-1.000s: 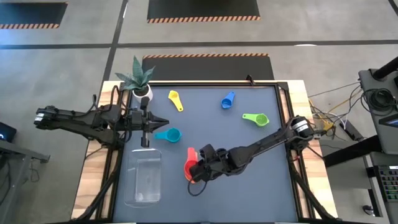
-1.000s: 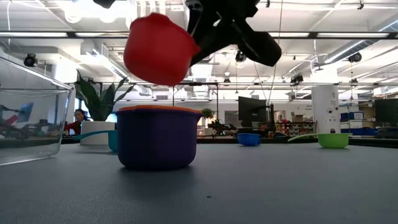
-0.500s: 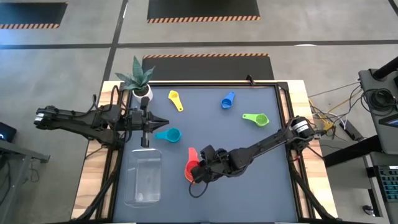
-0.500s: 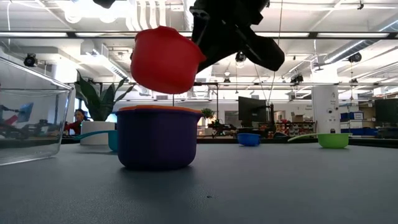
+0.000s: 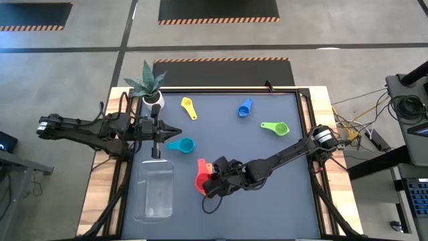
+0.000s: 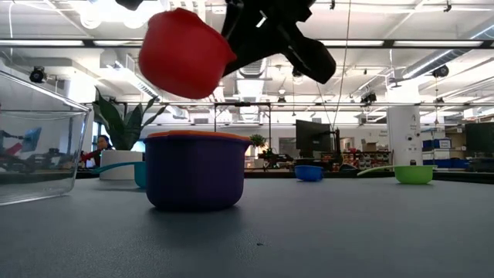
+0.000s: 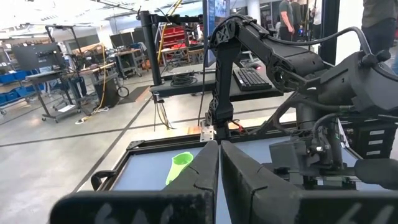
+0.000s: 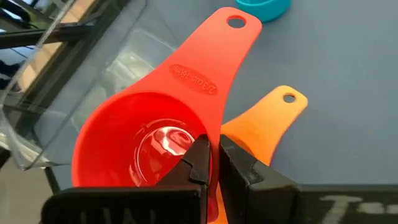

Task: Nest measuring cups in basket
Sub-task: Stack the red measuring cup on top of the orange cup

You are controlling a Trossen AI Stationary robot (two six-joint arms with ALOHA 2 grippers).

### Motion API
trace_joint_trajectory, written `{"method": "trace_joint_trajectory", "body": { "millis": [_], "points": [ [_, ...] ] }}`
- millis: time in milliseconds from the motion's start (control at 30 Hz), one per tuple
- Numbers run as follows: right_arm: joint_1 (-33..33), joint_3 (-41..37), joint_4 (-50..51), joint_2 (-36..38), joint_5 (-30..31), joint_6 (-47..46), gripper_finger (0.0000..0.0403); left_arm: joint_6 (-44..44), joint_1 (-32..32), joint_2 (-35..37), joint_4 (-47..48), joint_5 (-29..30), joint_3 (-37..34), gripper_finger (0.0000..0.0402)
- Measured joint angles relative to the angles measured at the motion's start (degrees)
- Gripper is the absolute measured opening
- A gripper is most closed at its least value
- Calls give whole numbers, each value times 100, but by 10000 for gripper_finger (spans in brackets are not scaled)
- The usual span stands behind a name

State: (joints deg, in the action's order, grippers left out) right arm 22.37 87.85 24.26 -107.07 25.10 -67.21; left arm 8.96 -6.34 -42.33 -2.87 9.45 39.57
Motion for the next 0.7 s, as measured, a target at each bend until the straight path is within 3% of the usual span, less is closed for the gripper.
{"method": "trace_joint_trajectory", "body": {
  "millis": [333,700],
  "points": [
    [-4,79,-497,-219,16,299,9,0,0,0,3,0,0,0],
    [-68,663,592,-533,-260,439,9,0,0,-1,94,0,2,0]
  ]
}}
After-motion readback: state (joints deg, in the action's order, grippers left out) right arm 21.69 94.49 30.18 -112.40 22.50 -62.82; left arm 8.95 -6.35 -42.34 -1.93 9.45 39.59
